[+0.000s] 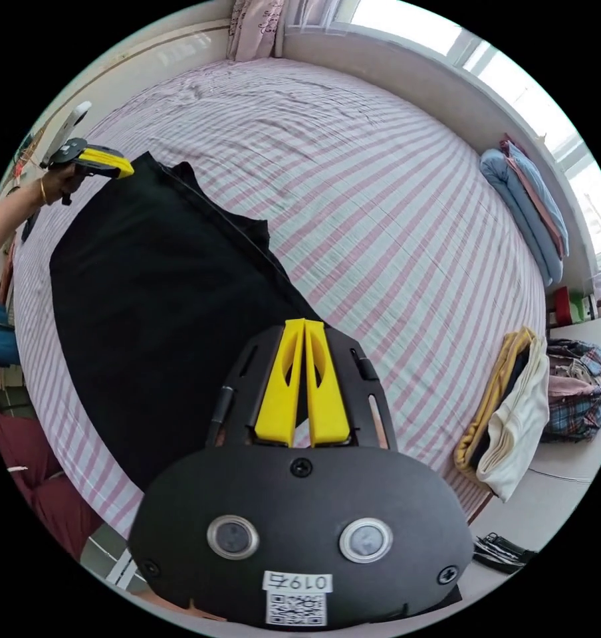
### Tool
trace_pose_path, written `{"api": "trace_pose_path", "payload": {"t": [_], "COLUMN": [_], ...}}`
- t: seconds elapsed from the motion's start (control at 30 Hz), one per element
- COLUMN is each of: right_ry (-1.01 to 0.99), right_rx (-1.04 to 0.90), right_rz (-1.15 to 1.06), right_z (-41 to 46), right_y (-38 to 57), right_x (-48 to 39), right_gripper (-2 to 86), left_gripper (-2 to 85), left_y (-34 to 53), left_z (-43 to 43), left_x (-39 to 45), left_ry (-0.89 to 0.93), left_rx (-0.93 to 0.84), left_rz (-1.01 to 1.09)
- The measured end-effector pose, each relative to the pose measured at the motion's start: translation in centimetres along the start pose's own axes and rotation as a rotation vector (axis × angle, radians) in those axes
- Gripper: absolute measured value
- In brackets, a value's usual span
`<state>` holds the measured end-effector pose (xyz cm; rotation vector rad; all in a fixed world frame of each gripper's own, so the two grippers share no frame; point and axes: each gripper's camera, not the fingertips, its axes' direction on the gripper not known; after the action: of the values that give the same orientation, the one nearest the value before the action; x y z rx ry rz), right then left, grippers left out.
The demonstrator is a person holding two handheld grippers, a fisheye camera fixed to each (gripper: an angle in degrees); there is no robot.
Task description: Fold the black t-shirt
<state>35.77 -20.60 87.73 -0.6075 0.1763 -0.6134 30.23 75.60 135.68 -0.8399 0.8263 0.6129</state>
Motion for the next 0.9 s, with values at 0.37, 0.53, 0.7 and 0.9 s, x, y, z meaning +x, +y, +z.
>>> {"api": "trace_pose_path", "payload": {"t": [0.37, 0.53, 0.7, 0.9], "right_ry": [-0.131, -0.326, -0.395, -0.372], "right_rx": [0.114, 0.027, -0.027, -0.041], "right_rz": [0.281, 0.396, 0.402, 0.325], "right_z": [-1.5, -1.2, 0.4, 3.3], "right_y": [10.5, 22.9, 29.4, 30.3], "right_x": [-0.6, -5.9, -9.4, -10.5], "right_gripper": [7.1, 8.1, 9.4, 11.0], "left_gripper": [1.1, 2.3, 6.3, 8.9], "left_y": [8.4, 20.5, 30.9, 35.9], "left_z": [1.0, 0.5, 1.5, 4.0], "left_x": [-0.1, 1.4, 2.9, 2.3], "left_ry": [0.023, 0.195, 0.222, 0.250], "left_rx": [0.044, 0.064, -0.007, -0.012], "left_rz": [-0.094, -0.262, -0.398, -0.473]}}
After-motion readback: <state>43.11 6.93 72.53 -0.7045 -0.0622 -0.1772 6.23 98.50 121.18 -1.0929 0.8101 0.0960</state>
